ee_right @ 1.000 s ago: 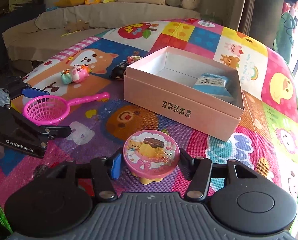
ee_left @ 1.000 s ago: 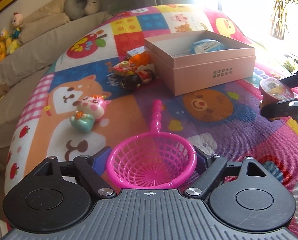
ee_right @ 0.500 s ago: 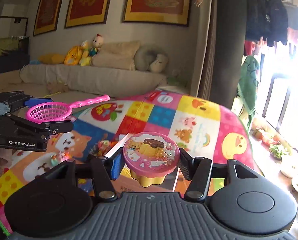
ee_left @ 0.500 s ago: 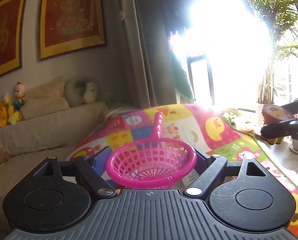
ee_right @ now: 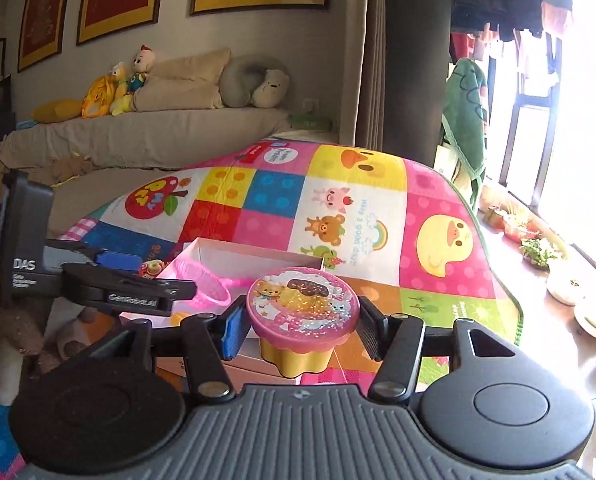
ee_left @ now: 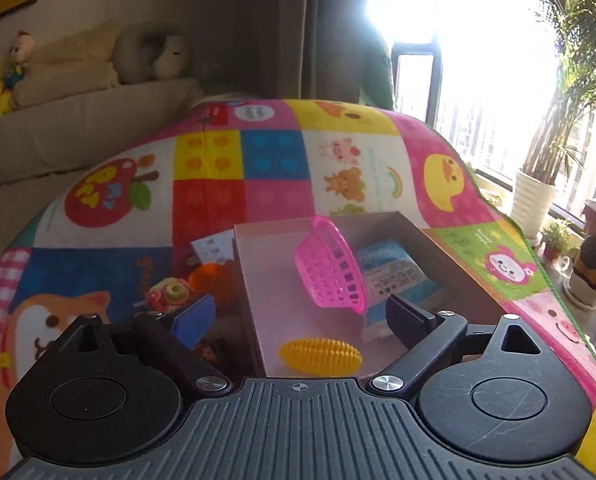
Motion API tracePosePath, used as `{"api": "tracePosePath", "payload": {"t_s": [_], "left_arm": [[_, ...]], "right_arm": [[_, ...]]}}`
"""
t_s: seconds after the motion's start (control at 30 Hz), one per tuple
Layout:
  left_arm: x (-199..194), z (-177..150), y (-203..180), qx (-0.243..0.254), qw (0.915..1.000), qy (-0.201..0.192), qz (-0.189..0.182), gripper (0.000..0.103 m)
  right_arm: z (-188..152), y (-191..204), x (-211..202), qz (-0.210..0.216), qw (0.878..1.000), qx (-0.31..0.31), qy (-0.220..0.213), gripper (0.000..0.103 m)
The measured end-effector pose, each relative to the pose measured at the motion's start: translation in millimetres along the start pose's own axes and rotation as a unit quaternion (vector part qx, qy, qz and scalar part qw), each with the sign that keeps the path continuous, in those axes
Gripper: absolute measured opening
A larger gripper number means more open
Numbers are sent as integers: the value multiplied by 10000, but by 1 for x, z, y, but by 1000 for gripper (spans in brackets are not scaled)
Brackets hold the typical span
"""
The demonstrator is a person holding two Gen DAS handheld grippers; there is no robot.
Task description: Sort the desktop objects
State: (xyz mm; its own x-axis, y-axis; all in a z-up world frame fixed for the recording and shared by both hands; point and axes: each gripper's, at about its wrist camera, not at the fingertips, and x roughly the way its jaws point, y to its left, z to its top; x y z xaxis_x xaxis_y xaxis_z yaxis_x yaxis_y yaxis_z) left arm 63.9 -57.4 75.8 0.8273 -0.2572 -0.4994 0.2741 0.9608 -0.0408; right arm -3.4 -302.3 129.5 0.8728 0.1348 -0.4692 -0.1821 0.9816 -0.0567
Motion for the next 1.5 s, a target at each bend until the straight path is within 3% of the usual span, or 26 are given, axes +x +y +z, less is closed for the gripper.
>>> {"api": "tracePosePath", "payload": {"t_s": [0.23,0.43,0.7,0.9,1.0,1.1,1.2,1.4,1.5], "left_arm": [[-41,-36,22,190,9997,89,103,99],[-55,-62,45,393,9975,124,572,100],[-48,-84,94,-66,9903,464,1304,100],[-49,-96,111,-563,9894,447,1263,100],[-56,-97,125,-1066,9871,210,1174,101],[-65,-104,146,-1851,9749,23,1235,102],[-73,-109,159,-2253,9686,-175,1037,102],[-73,-109,158,-2219,9720,-150,755,103],[-72,-110,157,-2188,9735,-91,659,103]], "right_arm": [[8,19,58,288,9993,107,220,56],[15,26,99,461,9967,441,505,62],[21,43,95,436,9965,290,647,67],[51,101,110,1031,9910,-203,828,66],[81,118,147,1341,9815,235,1345,66],[108,121,204,1219,9708,932,1844,68],[120,121,272,973,9561,1445,2357,80],[116,108,364,259,9428,2047,2619,83],[112,112,390,46,9371,1935,2907,83]]}}
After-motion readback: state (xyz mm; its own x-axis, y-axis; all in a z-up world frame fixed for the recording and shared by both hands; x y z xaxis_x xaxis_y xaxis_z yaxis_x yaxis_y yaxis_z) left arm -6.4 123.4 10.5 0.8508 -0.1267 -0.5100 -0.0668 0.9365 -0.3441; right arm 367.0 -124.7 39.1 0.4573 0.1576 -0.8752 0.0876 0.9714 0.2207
